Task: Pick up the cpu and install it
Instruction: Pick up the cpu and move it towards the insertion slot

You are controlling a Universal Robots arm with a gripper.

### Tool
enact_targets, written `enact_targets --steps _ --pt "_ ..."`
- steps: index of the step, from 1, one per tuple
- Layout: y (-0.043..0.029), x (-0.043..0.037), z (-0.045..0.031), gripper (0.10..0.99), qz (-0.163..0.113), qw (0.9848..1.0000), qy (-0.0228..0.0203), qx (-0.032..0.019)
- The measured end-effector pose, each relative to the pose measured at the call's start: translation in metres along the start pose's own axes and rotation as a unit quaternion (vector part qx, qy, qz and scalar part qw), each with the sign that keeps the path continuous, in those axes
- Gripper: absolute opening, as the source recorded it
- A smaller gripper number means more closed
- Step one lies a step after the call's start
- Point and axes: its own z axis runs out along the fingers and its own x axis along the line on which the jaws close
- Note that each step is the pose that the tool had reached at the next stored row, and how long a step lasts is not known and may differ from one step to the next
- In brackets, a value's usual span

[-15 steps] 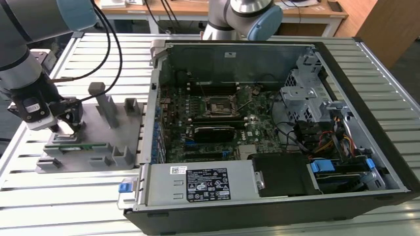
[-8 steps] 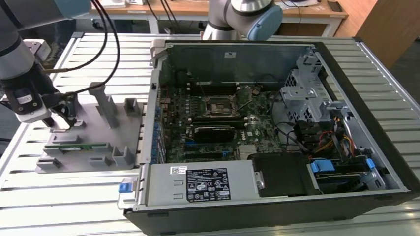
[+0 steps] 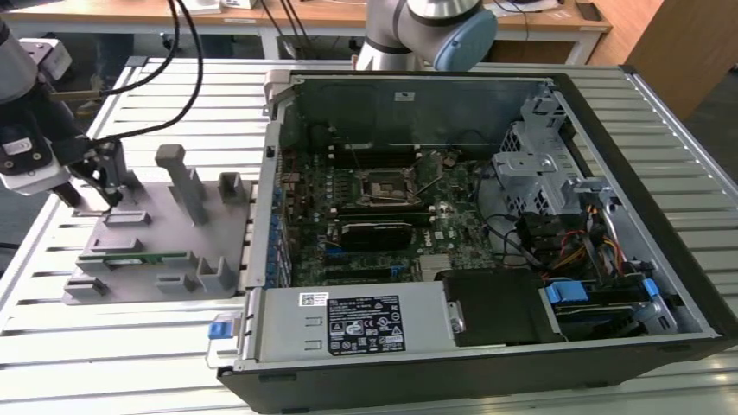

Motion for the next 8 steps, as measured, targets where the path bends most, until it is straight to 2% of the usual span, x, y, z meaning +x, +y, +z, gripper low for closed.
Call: enact_targets --steps 8 --pt "0.0016 0.0004 -0.0363 0.529 0.000 1.0000 0.0000 0.0000"
